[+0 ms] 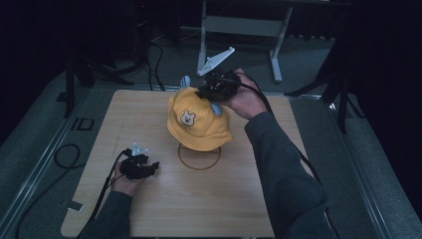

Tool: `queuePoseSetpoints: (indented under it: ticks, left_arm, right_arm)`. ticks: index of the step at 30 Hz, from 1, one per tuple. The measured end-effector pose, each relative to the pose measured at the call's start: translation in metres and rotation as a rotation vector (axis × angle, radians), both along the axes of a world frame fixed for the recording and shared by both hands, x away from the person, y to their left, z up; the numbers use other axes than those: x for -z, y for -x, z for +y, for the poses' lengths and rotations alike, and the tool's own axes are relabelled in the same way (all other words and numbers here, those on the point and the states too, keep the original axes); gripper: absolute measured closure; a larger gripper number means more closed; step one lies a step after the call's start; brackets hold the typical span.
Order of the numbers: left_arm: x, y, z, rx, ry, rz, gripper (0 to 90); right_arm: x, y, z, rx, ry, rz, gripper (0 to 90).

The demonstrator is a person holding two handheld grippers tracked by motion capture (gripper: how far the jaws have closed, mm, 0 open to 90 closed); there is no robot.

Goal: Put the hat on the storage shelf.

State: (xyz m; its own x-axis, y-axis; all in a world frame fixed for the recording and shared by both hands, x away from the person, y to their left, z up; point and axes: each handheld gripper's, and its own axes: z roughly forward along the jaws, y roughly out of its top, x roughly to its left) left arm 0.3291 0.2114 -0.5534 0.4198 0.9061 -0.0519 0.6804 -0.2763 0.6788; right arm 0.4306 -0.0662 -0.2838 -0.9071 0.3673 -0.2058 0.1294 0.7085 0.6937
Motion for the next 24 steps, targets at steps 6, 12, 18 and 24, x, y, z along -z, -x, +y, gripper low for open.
queuePoseSetpoints:
  ticks: [6, 12, 18, 24]
  left_arm:
    - [0.0, 0.0, 0.0, 0.0, -0.001, 0.0, 47.3]
    - [0.0, 0.0, 0.0, 0.002, -0.001, 0.0, 47.3]
    - [0.0, 0.0, 0.0, 0.001, -0.003, 0.0, 47.3]
    - [0.0, 0.0, 0.0, 0.002, -0.003, -0.001, 47.2]
  right_arm:
    - [0.005, -0.002, 0.004, 0.01, 0.004, 0.023, 83.8]
    - [0.005, -0.002, 0.004, 0.014, 0.004, 0.021, 69.0]
    - [-0.003, -0.001, -0.003, 0.074, -0.049, 0.005, 40.6]
    - [-0.016, 0.001, -0.015, 0.125, -0.115, -0.01, 33.7]
